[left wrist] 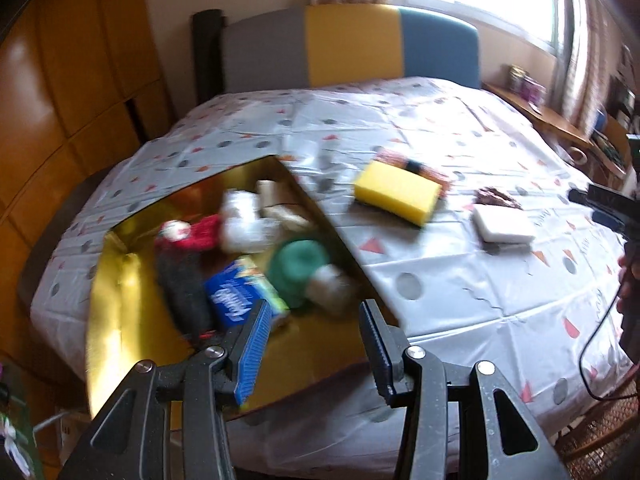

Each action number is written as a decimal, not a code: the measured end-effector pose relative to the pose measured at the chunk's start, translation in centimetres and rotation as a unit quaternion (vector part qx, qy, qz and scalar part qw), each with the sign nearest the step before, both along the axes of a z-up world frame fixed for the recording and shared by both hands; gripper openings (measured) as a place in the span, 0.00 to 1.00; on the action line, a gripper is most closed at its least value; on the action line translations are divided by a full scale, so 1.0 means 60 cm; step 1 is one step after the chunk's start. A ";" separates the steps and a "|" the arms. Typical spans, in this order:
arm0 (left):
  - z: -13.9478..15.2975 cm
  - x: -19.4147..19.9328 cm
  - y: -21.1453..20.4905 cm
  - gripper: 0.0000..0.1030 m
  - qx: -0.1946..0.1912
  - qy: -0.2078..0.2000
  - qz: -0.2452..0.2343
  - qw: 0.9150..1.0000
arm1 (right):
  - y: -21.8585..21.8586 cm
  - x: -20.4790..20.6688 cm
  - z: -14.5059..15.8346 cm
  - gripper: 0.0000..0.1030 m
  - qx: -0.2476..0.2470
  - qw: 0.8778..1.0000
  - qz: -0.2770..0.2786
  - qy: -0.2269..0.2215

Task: Organize soft objects
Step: 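Grasp the white foam block with the left gripper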

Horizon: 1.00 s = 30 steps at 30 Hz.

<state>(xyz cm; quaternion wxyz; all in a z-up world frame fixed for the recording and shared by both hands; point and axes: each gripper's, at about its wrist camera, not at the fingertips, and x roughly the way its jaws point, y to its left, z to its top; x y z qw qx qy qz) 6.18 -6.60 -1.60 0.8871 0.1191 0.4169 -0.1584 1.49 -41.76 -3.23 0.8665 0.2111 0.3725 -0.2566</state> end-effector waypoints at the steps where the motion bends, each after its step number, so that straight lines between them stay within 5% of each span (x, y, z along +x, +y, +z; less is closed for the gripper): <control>1: -0.002 -0.001 -0.015 0.48 0.002 0.002 -0.013 1.000 | 0.000 -0.001 0.000 0.73 0.002 1.000 -0.003 -0.001; 10: -0.025 0.016 -0.142 0.59 0.006 0.037 -0.099 0.994 | -0.010 -0.002 -0.004 0.75 0.021 1.000 -0.010 0.001; 18: -0.046 0.020 -0.261 0.79 0.058 0.019 -0.203 0.977 | -0.029 -0.012 -0.003 0.77 0.051 0.998 -0.030 -0.011; 21: -0.053 0.029 -0.301 0.81 0.069 0.016 -0.239 0.968 | -0.035 -0.013 -0.004 0.77 0.059 0.998 -0.034 -0.011; 30: -0.109 0.049 -0.420 0.82 0.137 0.009 -0.356 0.924 | -0.049 -0.015 -0.007 0.78 0.091 0.995 -0.038 -0.020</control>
